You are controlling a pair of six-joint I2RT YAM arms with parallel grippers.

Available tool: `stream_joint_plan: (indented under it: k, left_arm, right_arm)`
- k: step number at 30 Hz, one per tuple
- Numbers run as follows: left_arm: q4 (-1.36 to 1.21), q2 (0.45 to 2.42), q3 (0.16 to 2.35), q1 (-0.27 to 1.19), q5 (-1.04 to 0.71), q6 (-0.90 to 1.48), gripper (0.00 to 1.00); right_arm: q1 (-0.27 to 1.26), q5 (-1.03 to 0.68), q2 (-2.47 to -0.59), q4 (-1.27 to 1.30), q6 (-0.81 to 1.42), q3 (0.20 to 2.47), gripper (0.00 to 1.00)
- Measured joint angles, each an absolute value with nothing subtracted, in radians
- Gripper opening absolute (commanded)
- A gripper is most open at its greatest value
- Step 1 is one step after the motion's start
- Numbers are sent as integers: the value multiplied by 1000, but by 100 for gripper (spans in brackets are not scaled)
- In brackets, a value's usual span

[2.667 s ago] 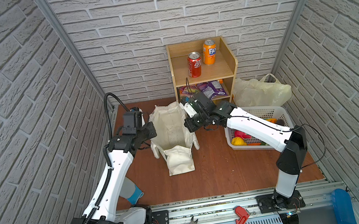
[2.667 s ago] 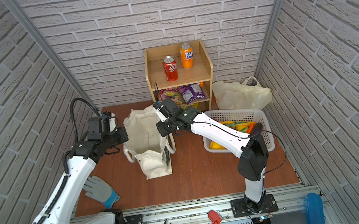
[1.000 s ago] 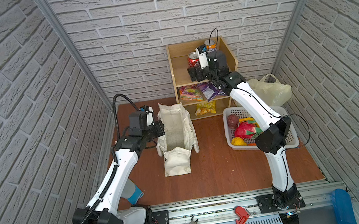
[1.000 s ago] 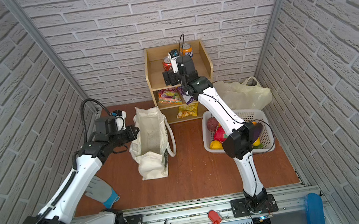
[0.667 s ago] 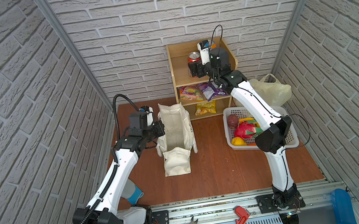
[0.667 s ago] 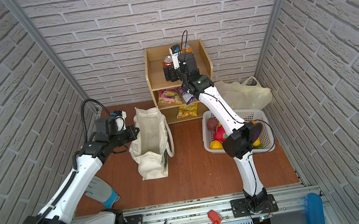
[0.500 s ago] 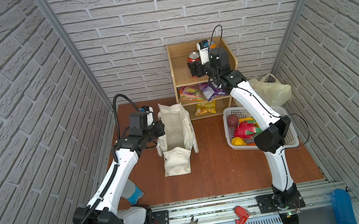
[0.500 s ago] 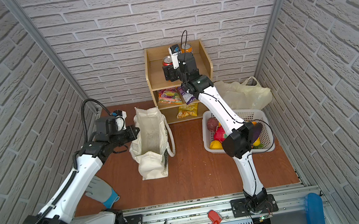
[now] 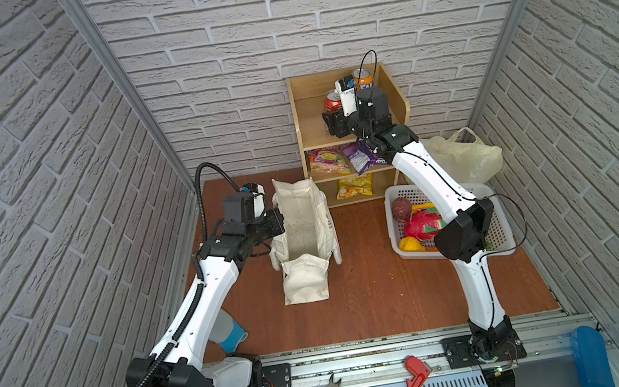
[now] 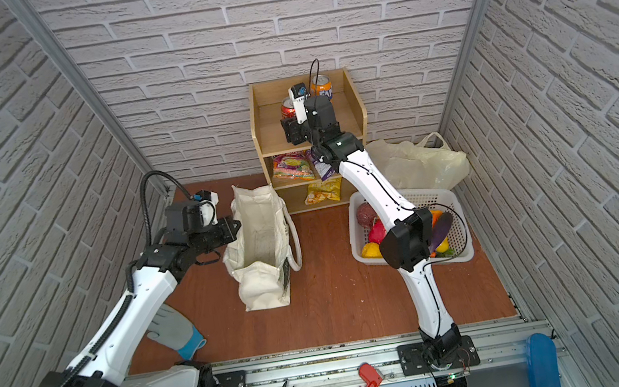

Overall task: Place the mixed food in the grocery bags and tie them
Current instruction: 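Reach the right gripper to the shelf and grasp the red cola can, then lift the red cola can off the shelf and carry it over the tote bag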

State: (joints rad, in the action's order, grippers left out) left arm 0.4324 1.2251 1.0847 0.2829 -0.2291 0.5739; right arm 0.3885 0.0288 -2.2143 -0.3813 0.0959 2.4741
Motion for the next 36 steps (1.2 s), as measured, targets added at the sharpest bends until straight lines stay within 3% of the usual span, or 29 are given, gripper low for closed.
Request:
stream_joint_plan:
  k: [6, 17, 27, 36]
  left_arm:
    - [427, 1225, 1077, 283, -228, 574, 0]
    - [423, 1222, 1070, 283, -214, 565, 0]
    - [430, 1215, 1070, 283, -202, 540, 0]
    - [458, 1190, 1071, 282, -188, 513, 0]
  right_arm:
    - [388, -10, -2198, -413, 102, 2474, 8]
    - [434, -75, -1956, -467, 116, 2255, 6]
    - [573, -113, -1626, -395, 144, 1874, 6]
    - [689, -136, -1620, -333, 219, 1655, 6]
